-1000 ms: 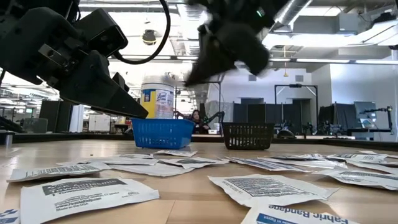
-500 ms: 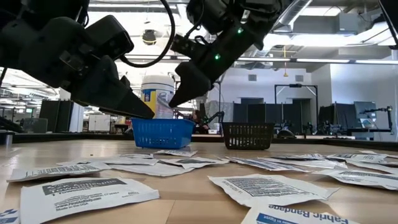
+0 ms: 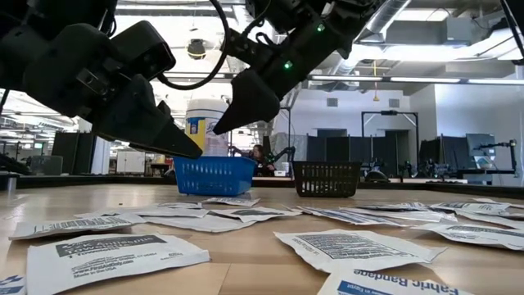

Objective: Pick & Place First Aid Supplies

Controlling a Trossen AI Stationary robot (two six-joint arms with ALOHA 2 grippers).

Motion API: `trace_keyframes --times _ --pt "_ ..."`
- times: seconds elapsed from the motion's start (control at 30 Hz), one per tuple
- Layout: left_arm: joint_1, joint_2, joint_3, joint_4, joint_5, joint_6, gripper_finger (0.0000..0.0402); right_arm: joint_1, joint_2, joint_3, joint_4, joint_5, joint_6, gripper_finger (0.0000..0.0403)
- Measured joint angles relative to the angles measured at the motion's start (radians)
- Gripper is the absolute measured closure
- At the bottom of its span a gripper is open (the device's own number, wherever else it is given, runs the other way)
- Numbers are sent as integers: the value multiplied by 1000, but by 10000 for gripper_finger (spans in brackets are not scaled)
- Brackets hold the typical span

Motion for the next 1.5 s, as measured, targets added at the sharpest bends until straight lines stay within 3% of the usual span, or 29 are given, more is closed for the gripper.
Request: trace_keyframes --times 0.33,0.5,0.73,0.93,1.27,1.5 --pt "0 0 0 0 85 -33 309 57 0 0 -80 -46 88 261" --pt "-1 0 0 -7 135 -112 309 140 0 0 -170 -130 181 257" --pt "-18 0 0 -83 287 -168 309 253 0 0 -207 -135 157 267" --pt "-19 0 0 -180 190 -180 309 283 -1 1 -184 -134 106 277" --pt "-78 0 0 -224 183 -170 309 265 -1 1 -193 -134 155 280" --pt "-123 0 2 -252 108 -163 309 265 -1 1 -194 -134 159 280"
